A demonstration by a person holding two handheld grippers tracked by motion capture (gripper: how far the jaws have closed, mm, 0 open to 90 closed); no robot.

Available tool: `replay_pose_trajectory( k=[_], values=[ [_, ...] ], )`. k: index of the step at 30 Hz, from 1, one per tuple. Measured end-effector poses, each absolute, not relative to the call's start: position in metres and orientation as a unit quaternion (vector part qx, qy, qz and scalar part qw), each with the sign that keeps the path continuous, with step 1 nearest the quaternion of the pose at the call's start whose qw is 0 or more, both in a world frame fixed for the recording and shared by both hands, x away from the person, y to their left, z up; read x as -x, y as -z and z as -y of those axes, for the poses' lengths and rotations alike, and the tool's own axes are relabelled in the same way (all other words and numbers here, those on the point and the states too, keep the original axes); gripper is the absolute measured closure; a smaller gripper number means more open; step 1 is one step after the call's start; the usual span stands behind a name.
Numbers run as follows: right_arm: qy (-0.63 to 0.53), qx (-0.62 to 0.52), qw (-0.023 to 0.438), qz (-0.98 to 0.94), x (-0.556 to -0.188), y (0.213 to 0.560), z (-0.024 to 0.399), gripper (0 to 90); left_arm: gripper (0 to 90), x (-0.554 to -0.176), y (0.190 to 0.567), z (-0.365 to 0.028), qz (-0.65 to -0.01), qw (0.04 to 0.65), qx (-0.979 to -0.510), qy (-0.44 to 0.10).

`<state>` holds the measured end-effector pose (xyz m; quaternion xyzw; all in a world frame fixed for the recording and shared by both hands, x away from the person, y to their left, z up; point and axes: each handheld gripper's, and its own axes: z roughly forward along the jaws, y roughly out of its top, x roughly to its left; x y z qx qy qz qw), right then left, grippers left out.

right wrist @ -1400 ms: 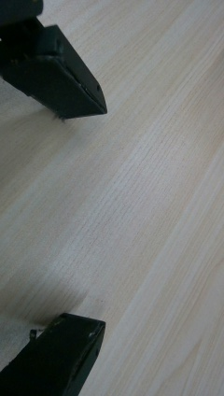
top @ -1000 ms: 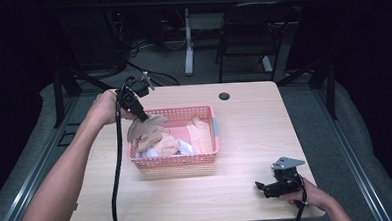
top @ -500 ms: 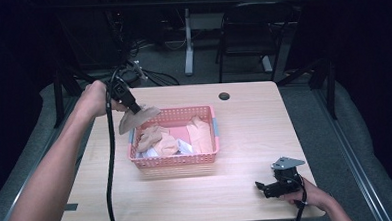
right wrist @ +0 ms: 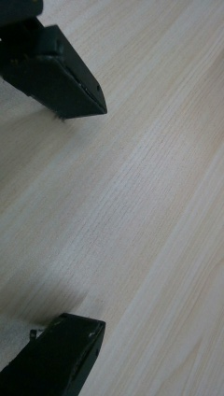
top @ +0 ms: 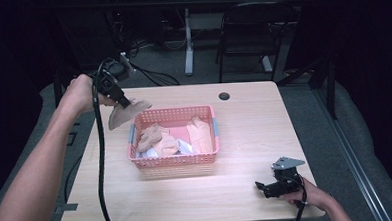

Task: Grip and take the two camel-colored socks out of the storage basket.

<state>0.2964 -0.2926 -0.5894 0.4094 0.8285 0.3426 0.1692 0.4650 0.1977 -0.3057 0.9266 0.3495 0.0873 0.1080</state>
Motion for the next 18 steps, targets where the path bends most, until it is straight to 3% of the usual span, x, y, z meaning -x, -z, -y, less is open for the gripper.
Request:
replay_pose_trajectory(
  k=[18],
  values=[
    [-0.343, -0.409, 0.169, -0.828, -0.296, 0.589, 0.293, 0.0, 79.7, -0.462, 0.312, -0.259, -0.416, 0.117, -0.896, -0.101]
  ],
)
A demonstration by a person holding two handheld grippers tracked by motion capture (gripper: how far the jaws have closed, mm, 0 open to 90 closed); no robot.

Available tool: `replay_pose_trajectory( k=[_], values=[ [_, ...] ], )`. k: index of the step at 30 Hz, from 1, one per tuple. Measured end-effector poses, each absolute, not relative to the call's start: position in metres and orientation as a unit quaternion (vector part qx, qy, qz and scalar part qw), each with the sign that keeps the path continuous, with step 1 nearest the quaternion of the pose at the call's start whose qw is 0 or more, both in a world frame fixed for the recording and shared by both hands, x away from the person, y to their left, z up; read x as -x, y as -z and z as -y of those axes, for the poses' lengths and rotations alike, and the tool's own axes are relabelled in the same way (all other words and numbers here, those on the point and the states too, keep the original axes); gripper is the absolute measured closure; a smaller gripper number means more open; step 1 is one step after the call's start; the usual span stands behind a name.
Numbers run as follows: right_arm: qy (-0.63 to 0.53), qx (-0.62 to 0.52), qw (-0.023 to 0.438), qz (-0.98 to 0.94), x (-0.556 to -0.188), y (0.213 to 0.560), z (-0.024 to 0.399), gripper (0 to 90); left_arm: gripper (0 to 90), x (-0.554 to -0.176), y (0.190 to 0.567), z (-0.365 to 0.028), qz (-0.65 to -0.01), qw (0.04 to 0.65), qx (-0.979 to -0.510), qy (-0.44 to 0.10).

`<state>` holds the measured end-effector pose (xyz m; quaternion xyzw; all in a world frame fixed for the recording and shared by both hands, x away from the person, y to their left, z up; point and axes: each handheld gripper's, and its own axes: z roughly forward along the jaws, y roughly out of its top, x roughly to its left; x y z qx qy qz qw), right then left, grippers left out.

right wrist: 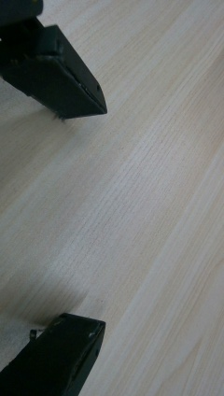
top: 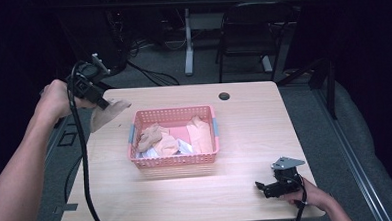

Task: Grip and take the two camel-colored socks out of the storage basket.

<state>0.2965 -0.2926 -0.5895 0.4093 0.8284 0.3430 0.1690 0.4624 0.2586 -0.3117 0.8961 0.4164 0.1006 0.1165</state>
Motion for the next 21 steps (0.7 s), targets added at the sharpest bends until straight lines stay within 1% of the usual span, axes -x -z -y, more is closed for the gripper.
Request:
replay_pose_trajectory(
  k=[8, 12, 15, 21],
  values=[
    [-0.341, -0.409, 0.170, -0.829, -0.296, 0.589, 0.293, 0.0, 79.8, -0.466, 0.324, -0.280, -0.449, 0.110, -0.881, -0.103],
    [-0.341, -0.409, 0.170, -0.829, -0.296, 0.589, 0.293, 0.0, 79.8, -0.470, 0.336, -0.291, -0.465, 0.107, -0.872, -0.107],
    [-0.342, -0.409, 0.169, -0.829, -0.296, 0.589, 0.293, 0.0, 79.9, -0.473, 0.348, -0.300, -0.477, 0.107, -0.866, -0.107],
    [-0.343, -0.409, 0.169, -0.829, -0.296, 0.589, 0.293, 0.0, 80.0, -0.477, 0.383, -0.313, -0.502, 0.106, -0.853, -0.096]
  ],
)
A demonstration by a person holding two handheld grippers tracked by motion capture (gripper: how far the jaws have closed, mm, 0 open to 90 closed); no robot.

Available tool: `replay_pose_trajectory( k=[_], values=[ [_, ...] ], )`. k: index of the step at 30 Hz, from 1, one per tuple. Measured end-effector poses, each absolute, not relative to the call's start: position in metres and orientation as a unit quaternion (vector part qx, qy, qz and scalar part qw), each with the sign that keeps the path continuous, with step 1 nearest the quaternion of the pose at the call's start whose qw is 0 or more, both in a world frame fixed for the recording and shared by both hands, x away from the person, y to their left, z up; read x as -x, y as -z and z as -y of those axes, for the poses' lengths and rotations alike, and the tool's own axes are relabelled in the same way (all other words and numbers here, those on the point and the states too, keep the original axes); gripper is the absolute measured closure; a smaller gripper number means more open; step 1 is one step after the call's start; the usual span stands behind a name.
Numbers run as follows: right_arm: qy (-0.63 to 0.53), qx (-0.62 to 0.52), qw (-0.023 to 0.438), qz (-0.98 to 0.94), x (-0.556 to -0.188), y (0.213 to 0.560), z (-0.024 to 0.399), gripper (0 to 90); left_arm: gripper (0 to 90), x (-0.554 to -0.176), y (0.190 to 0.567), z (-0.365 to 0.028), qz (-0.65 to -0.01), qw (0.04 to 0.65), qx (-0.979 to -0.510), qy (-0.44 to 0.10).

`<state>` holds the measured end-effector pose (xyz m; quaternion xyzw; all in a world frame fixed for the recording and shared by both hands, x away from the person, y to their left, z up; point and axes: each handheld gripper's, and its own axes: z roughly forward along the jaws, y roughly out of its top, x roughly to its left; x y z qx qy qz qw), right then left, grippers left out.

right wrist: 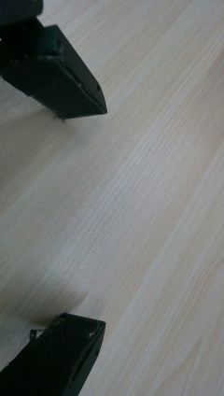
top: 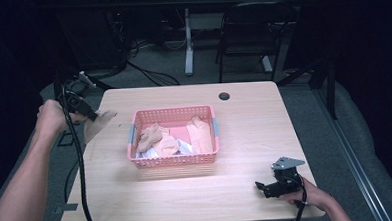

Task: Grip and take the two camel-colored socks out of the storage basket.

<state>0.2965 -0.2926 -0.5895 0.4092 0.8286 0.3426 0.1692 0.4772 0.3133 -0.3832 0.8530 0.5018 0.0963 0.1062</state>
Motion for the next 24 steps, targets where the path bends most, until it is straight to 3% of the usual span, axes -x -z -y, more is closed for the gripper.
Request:
replay_pose_trajectory(
  k=[18, 24],
  values=[
    [-0.344, -0.412, 0.170, -0.826, -0.296, 0.590, 0.292, 0.0, 80.1, -0.487, 0.465, -0.328, -0.560, 0.133, -0.815, -0.071],
    [-0.345, -0.412, 0.170, -0.826, -0.296, 0.590, 0.292, 0.0, 80.1, -0.488, 0.489, -0.327, -0.576, 0.129, -0.802, -0.088]
  ],
)
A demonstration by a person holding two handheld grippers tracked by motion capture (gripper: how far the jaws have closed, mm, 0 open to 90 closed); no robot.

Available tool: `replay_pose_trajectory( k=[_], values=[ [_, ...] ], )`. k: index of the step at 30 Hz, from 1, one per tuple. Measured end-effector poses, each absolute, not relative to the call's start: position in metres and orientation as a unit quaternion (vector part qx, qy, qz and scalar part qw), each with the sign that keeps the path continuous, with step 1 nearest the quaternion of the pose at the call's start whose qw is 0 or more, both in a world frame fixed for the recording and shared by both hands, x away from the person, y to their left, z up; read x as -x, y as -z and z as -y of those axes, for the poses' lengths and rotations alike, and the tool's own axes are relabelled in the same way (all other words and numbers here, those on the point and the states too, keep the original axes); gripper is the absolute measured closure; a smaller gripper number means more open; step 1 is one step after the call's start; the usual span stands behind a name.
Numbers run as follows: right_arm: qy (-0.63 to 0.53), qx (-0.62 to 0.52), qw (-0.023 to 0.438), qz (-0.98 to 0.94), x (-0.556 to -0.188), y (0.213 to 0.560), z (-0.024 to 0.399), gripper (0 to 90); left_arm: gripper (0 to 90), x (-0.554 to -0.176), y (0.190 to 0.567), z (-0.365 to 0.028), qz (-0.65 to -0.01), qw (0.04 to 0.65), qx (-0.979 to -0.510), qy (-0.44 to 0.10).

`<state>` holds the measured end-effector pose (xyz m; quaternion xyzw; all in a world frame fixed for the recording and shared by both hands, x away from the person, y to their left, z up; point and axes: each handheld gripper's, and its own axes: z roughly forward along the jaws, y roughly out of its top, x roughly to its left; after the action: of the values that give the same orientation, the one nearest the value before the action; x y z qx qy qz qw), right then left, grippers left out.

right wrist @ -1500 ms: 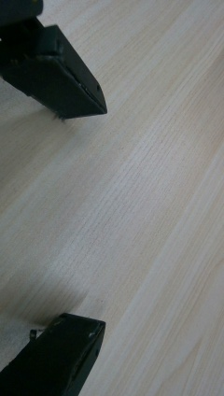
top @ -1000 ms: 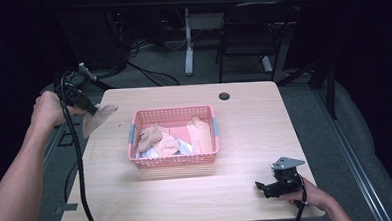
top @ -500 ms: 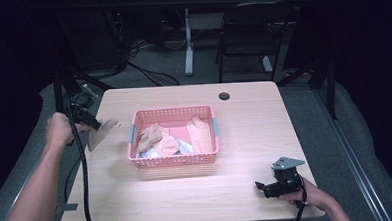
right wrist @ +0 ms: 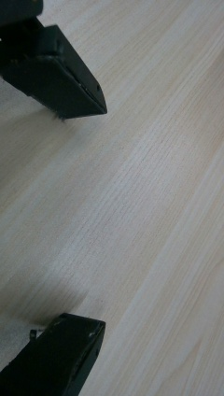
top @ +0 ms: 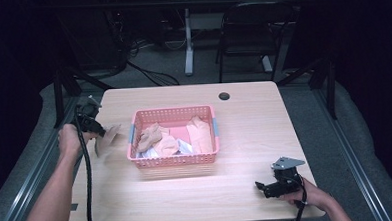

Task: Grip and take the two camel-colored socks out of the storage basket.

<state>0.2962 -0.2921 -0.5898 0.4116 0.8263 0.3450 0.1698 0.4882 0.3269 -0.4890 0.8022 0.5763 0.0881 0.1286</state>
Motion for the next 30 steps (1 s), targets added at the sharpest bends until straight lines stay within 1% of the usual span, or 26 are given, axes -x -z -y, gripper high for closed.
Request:
replay_pose_trajectory(
  k=[2, 3, 6, 9, 10, 11, 12, 14, 15, 16, 18, 20, 21, 25, 30],
  values=[
    [-0.344, -0.412, 0.171, -0.826, -0.296, 0.590, 0.292, 0.0, 80.0, -0.488, 0.498, -0.329, -0.583, 0.123, -0.798, -0.090],
    [-0.342, -0.410, 0.169, -0.828, -0.296, 0.589, 0.292, 0.0, 79.9, -0.488, 0.503, -0.331, -0.590, 0.128, -0.793, -0.080],
    [-0.343, -0.410, 0.170, -0.828, -0.296, 0.589, 0.292, 0.0, 78.8, -0.489, 0.508, -0.334, -0.599, 0.130, -0.786, -0.076],
    [-0.341, -0.410, 0.170, -0.828, -0.296, 0.589, 0.293, 0.0, 74.9, -0.490, 0.511, -0.334, -0.601, 0.127, -0.786, -0.065],
    [-0.341, -0.410, 0.170, -0.829, -0.296, 0.589, 0.293, 0.0, 71.2, -0.491, 0.512, -0.334, -0.603, 0.123, -0.786, -0.063],
    [-0.343, -0.411, 0.170, -0.828, -0.296, 0.590, 0.292, 0.0, 65.5, -0.491, 0.513, -0.333, -0.608, 0.119, -0.782, -0.065],
    [-0.345, -0.412, 0.170, -0.826, -0.296, 0.590, 0.292, 0.0, 56.0, -0.491, 0.512, -0.333, -0.612, 0.118, -0.779, -0.071],
    [-0.342, -0.410, 0.169, -0.829, -0.296, 0.589, 0.293, 0.0, 30.8, -0.489, 0.508, -0.333, -0.616, 0.136, -0.771, -0.084],
    [-0.342, -0.410, 0.169, -0.829, -0.296, 0.589, 0.293, 0.0, 25.2, -0.489, 0.508, -0.333, -0.616, 0.136, -0.771, -0.084],
    [-0.342, -0.410, 0.170, -0.828, -0.296, 0.589, 0.293, 0.0, 16.9, -0.485, 0.498, -0.334, -0.609, 0.155, -0.771, -0.100],
    [-0.341, -0.410, 0.171, -0.829, -0.296, 0.589, 0.293, 0.0, 11.8, -0.480, 0.488, -0.332, -0.597, 0.167, -0.776, -0.116],
    [-0.341, -0.410, 0.170, -0.829, -0.296, 0.589, 0.293, 0.0, 2.8, -0.476, 0.479, -0.328, -0.582, 0.171, -0.784, -0.131],
    [-0.342, -0.410, 0.169, -0.829, -0.296, 0.589, 0.293, 0.0, 0.7, -0.473, 0.474, -0.325, -0.574, 0.173, -0.789, -0.136],
    [-0.342, -0.410, 0.170, -0.828, -0.296, 0.589, 0.293, 0.0, 0.0, -0.464, 0.459, -0.316, -0.549, 0.185, -0.800, -0.156],
    [-0.342, -0.410, 0.170, -0.828, -0.296, 0.589, 0.293, 0.0, 0.0, -0.456, 0.445, -0.307, -0.530, 0.192, -0.811, -0.157]
  ],
)
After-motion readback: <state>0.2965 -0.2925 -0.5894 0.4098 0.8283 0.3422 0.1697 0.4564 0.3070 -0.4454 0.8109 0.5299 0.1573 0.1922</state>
